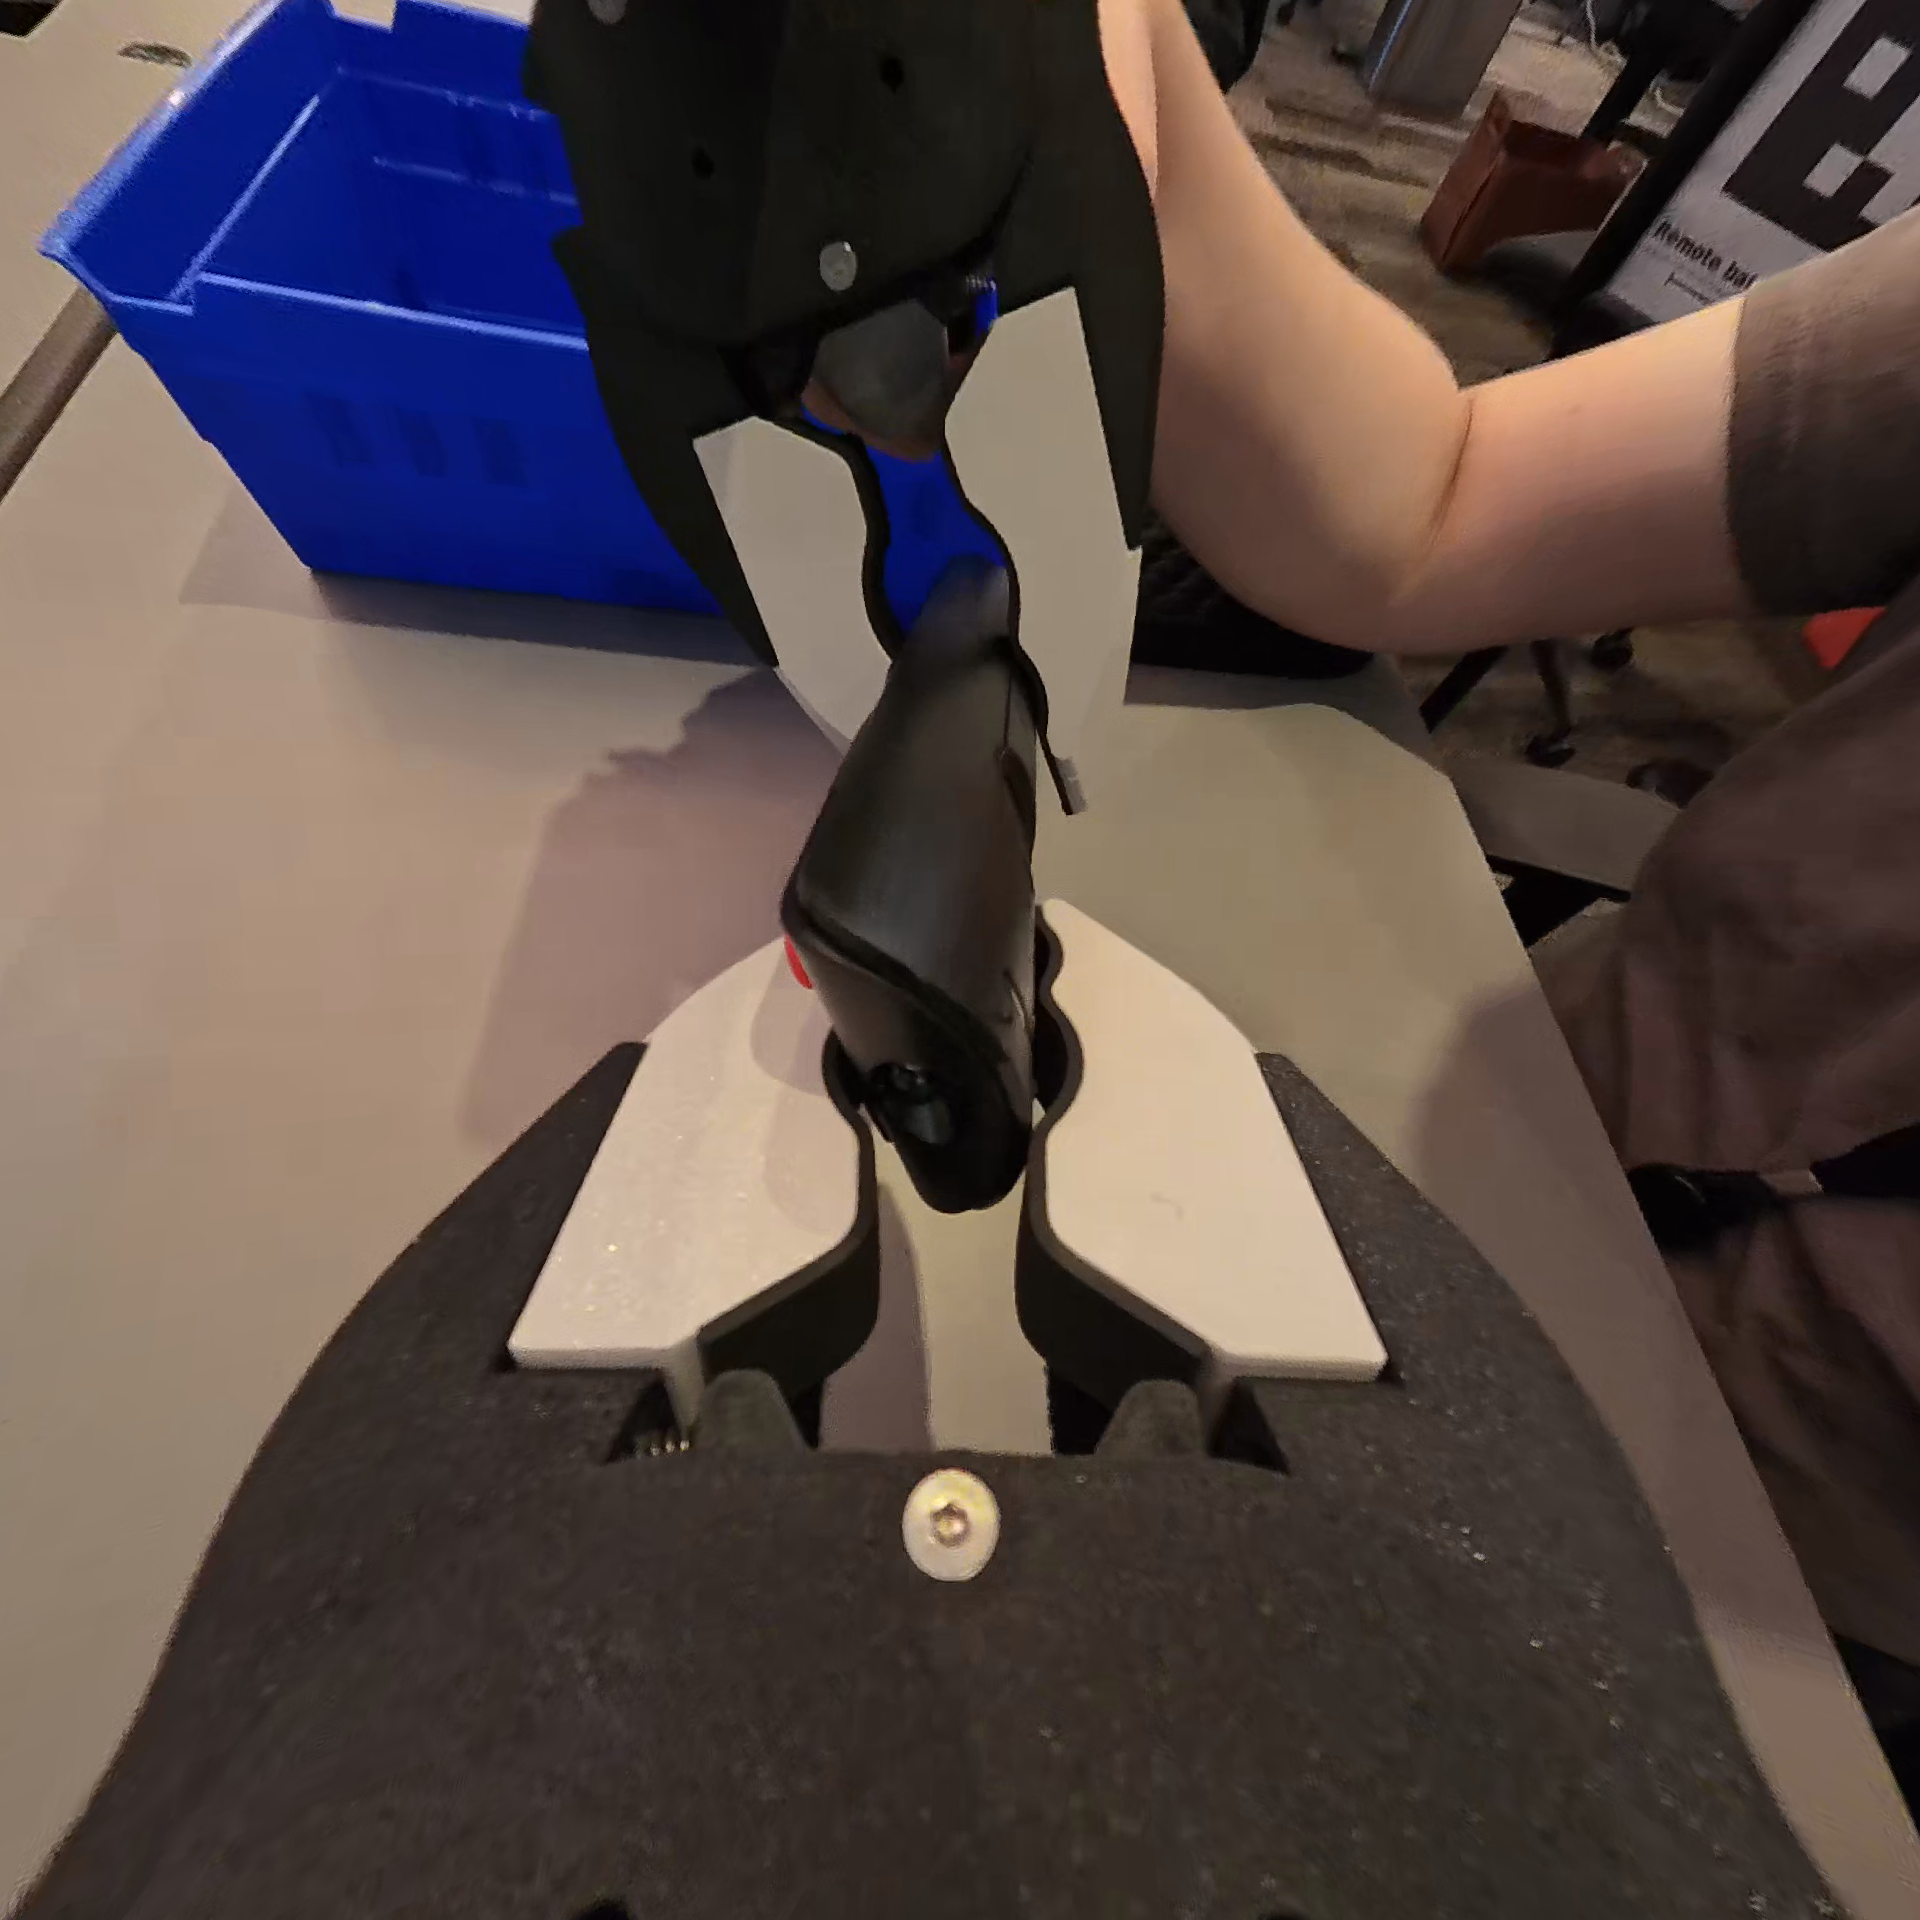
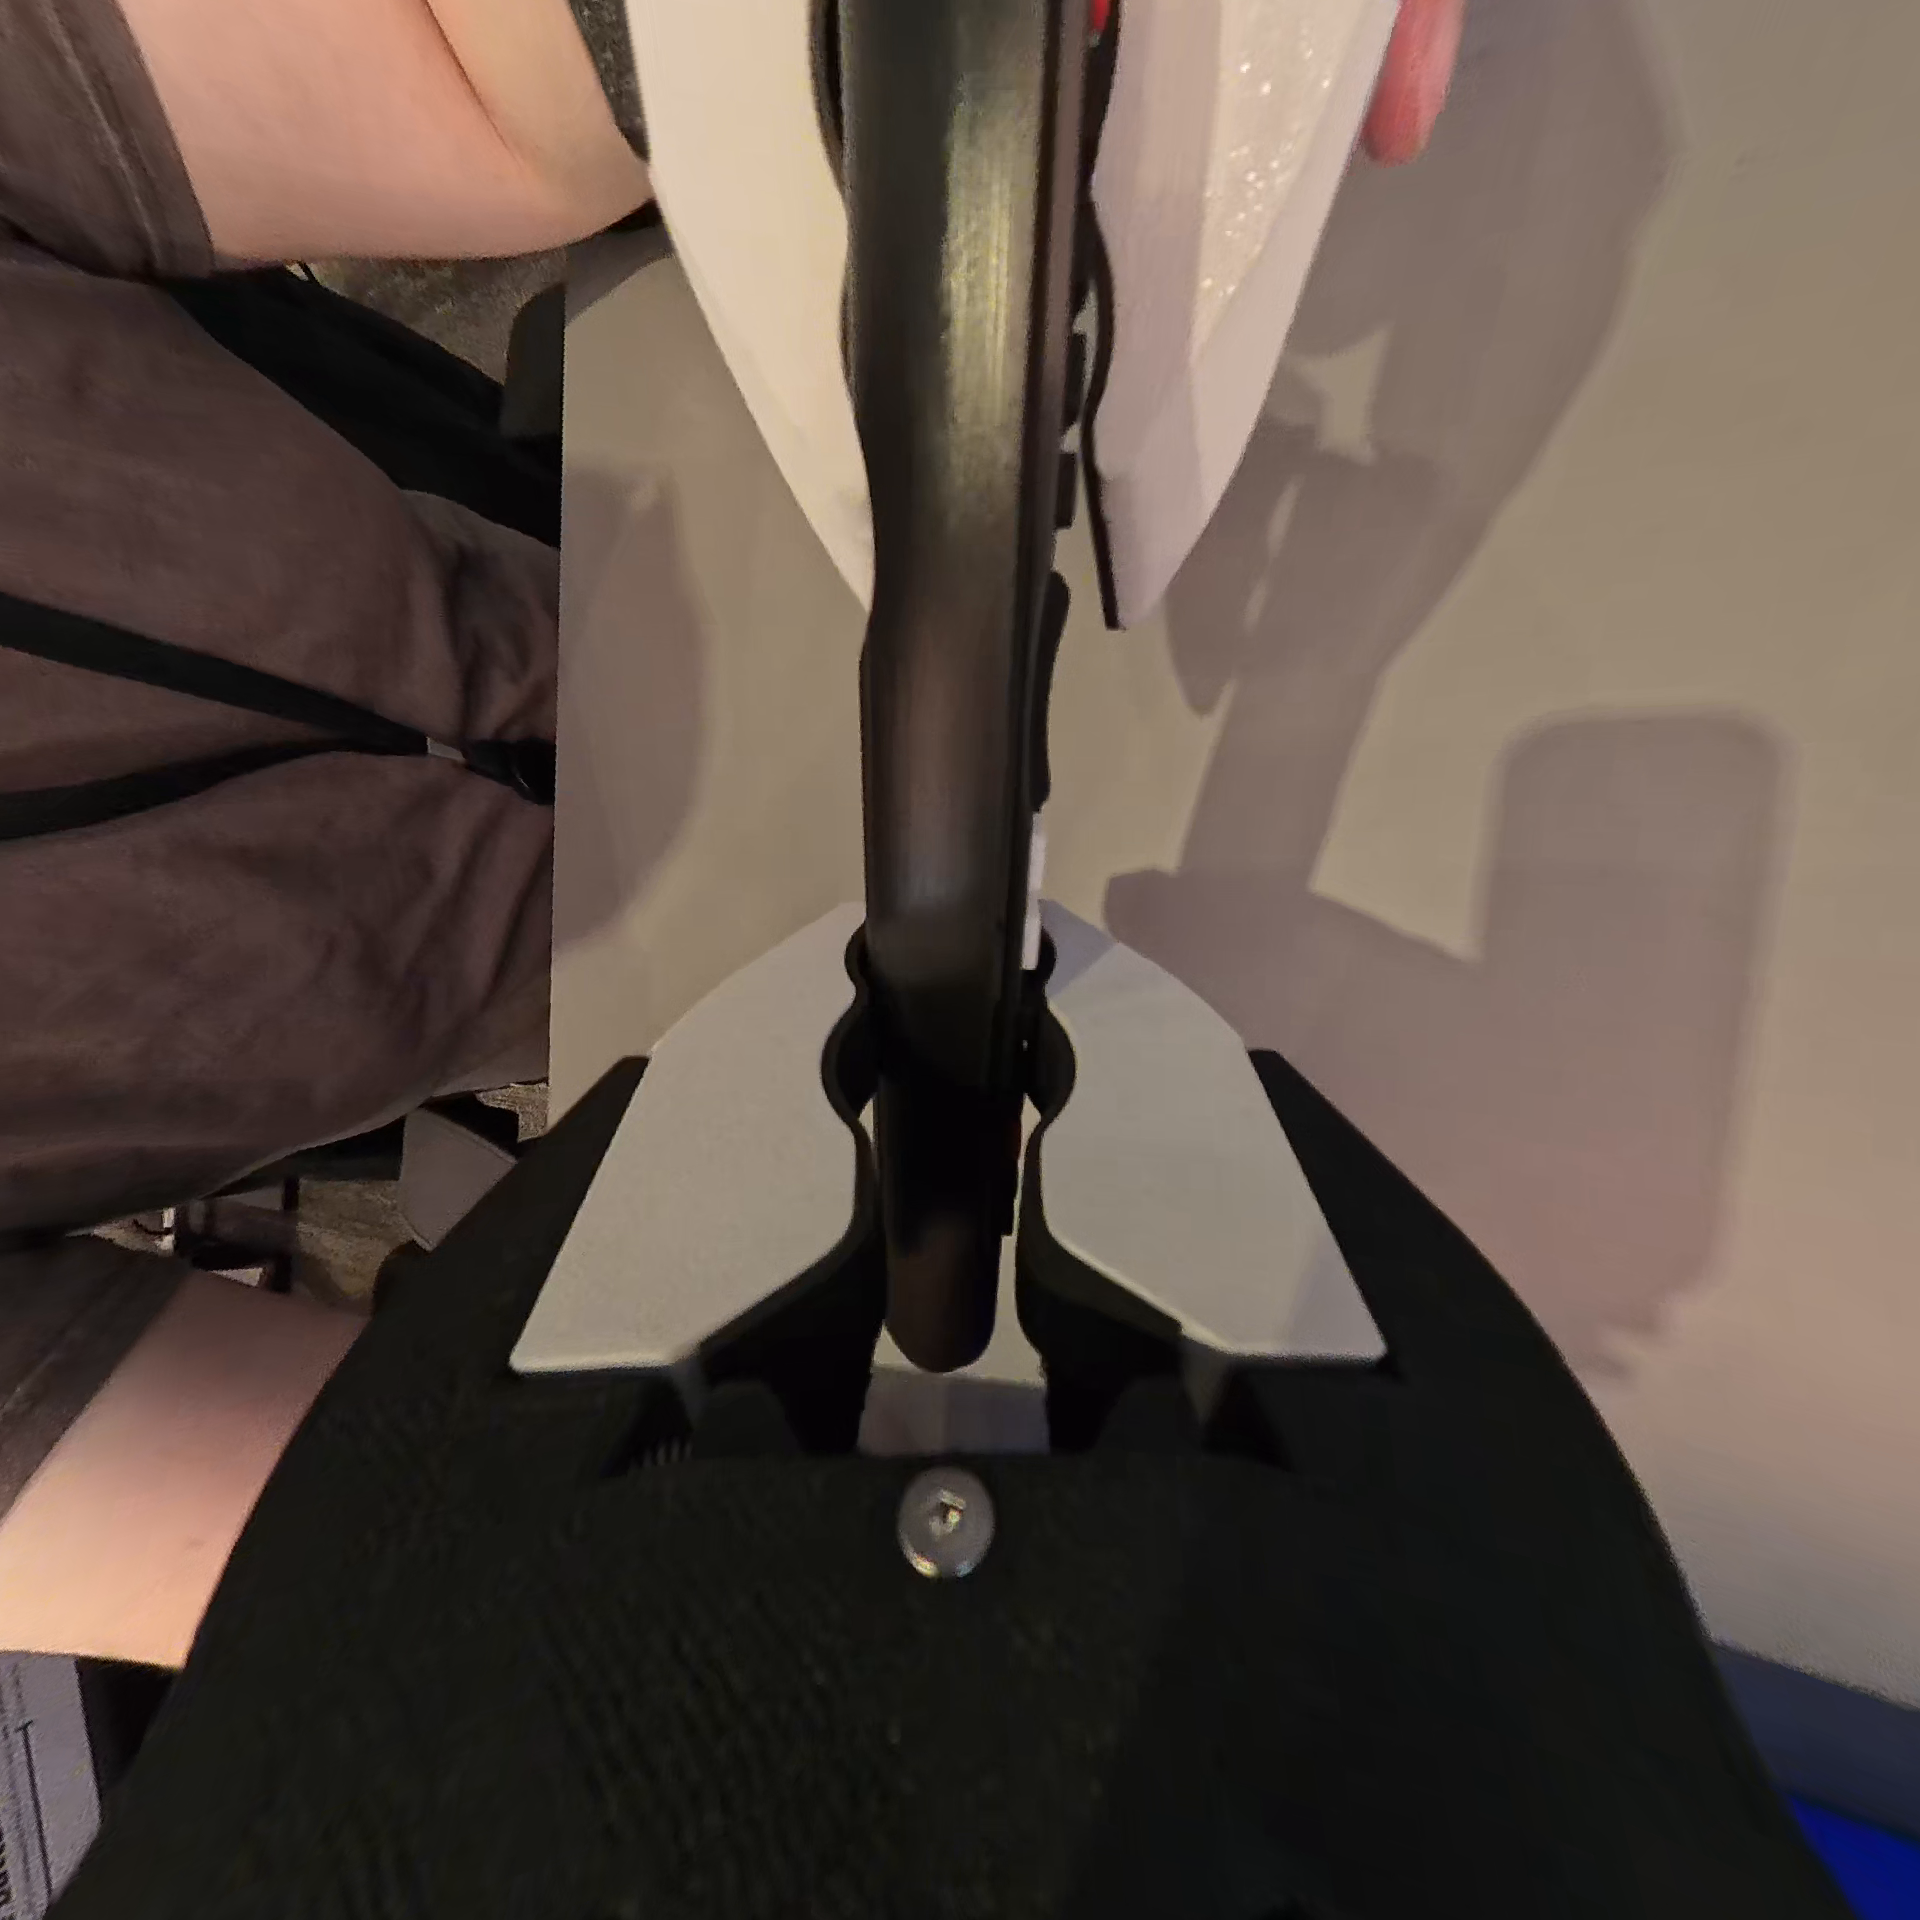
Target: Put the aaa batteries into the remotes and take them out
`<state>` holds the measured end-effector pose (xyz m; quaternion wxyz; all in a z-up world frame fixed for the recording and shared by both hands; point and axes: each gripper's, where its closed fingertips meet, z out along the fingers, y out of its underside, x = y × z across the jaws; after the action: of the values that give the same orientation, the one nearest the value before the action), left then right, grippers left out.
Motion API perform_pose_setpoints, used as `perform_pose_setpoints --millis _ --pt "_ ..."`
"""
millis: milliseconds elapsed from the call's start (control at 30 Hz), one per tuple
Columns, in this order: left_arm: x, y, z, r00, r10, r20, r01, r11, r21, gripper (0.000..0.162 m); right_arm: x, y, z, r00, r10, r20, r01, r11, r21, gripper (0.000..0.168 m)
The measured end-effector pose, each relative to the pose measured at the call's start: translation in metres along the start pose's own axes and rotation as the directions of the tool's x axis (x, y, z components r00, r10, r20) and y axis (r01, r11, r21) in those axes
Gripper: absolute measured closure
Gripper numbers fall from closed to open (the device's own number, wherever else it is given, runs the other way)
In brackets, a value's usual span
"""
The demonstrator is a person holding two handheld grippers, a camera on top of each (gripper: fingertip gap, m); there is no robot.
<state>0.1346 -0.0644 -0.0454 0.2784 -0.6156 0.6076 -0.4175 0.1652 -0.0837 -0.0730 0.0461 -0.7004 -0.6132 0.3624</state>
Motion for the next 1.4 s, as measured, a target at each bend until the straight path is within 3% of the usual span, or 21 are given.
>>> perform_pose_setpoints --millis 167,300,433,833,900,967,1033,1067,1233,1400 --pt "-0.001 0.000 0.003 1.000 0.023 0.018 -0.024 1.000 0.003 0.137 0.003 0.003 0.000 1.000 0.000 -0.013 0.000 1.000 -0.019 0.142" --pt "-0.001 -0.008 0.005 1.000 -0.003 0.002 0.003 0.997 0.078 0.132 0.001 -0.002 -0.001 1.000 0.003 -0.012 -0.003 1.000 0.011 0.142" --pt "-0.001 -0.001 0.008 1.000 0.028 0.015 -0.028 0.999 0.028 0.132 0.001 0.001 -0.001 1.000 -0.003 -0.024 0.003 1.000 -0.008 0.142" --pt "0.002 -0.006 0.008 0.998 0.057 0.023 -0.057 0.998 0.038 0.133 -0.001 0.003 -0.003 0.998 -0.026 -0.061 0.024 0.999 -0.029 0.142" --pt "0.000 -0.004 0.010 0.997 0.067 0.039 -0.068 0.997 0.021 0.130 -0.003 0.001 -0.003 0.998 -0.027 -0.060 0.025 0.999 -0.025 0.142" --pt "0.002 0.001 0.017 0.996 0.077 0.043 -0.076 0.997 -0.020 0.116 -0.006 -0.005 -0.004 0.998 -0.030 -0.048 0.031 1.000 0.007 0.142" --pt "0.002 0.007 0.024 0.995 0.087 0.052 -0.083 0.994 -0.074 0.123 -0.009 -0.004 -0.004 0.998 -0.035 -0.050 0.035 0.999 -0.007 0.142" --pt "0.003 0.006 0.026 0.994 0.102 0.050 -0.098 0.993 -0.067 0.129 -0.006 0.000 -0.004 0.996 -0.040 -0.076 0.038 0.999 -0.028 0.142" --pt "0.009 -0.005 0.023 0.994 0.105 0.007 -0.105 0.994 0.031 0.129 -0.005 0.003 -0.010 0.996 -0.036 -0.086 0.035 0.999 -0.019 0.142" --pt "0.007 -0.019 0.010 0.999 0.045 0.003 -0.045 0.991 0.125 0.110 -0.002 0.005 -0.013 0.994 -0.013 -0.113 0.011 1.000 -0.016 0.142"
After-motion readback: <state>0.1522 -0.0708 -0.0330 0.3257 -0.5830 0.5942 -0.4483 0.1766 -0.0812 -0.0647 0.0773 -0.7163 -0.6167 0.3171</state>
